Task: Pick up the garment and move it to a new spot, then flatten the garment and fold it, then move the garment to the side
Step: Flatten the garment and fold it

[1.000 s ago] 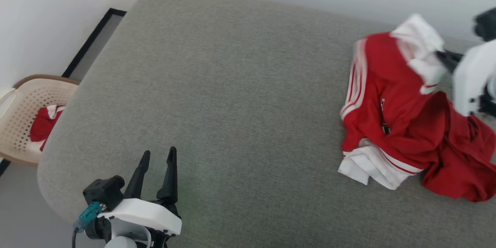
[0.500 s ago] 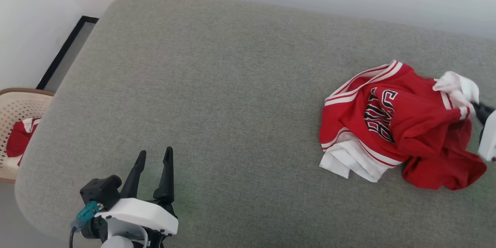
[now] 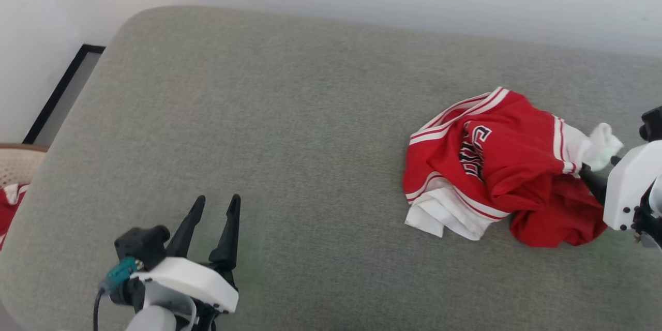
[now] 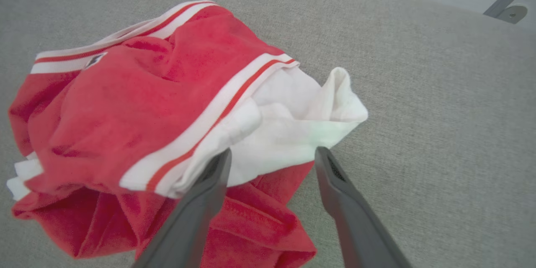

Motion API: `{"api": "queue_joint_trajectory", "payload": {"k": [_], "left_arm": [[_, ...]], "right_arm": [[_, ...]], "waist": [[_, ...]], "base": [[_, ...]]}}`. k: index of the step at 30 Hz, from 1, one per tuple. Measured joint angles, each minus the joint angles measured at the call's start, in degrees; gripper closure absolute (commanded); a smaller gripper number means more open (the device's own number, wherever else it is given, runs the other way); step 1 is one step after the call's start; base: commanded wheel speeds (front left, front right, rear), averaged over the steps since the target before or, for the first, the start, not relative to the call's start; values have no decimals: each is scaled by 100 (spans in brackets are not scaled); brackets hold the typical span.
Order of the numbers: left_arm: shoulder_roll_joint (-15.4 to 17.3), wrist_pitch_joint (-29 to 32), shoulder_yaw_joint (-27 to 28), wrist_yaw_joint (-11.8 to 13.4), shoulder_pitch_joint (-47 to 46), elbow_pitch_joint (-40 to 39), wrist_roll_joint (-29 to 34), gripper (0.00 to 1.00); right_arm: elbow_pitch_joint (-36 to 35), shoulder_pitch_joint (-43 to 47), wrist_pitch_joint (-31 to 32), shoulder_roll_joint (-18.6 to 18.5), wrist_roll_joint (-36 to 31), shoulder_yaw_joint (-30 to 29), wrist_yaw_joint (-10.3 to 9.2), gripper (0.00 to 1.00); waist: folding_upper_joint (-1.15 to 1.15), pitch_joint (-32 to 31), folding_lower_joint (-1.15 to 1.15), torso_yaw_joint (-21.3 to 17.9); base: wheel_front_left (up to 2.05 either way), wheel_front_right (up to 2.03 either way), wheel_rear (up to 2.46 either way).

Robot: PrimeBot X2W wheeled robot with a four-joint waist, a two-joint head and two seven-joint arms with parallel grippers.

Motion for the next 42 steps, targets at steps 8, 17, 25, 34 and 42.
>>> {"api": "queue_joint_trajectory", "payload": {"k": [8, 17, 25, 34, 42], "left_arm": [[561, 367, -650, 0, -421, -120, -450, 0], [924, 1218, -1327, 0, -823, -286, -927, 0], [1085, 2136, -1755, 0, -1273, -285, -1165, 0], [1063, 3221, -2149, 73, -1594, -197, -1289, 0], [982, 4133, -2521, 366, -1843, -42, -1178, 0]], "right_arm": [[-652, 146, -55, 89, -40, -115, 0, 0], [-1452, 437, -843, 379, -343, -266, 0, 0], [-1893, 831, -1820, 823, -776, -448, 0, 0], [-1800, 1102, -2897, 1360, -1158, -541, 0, 0], [-1590, 1243, -3126, 1657, -1292, -576, 0, 0]], "waist": [[0, -128, 0, -363], [0, -179, 0, -940], [0, -83, 0, -1456], [0, 139, 0, -1964], [0, 281, 0, -2209]], "base": [[0, 0, 0], [0, 0, 0], [0, 0, 0], [0, 0, 0], [0, 0, 0]]}}
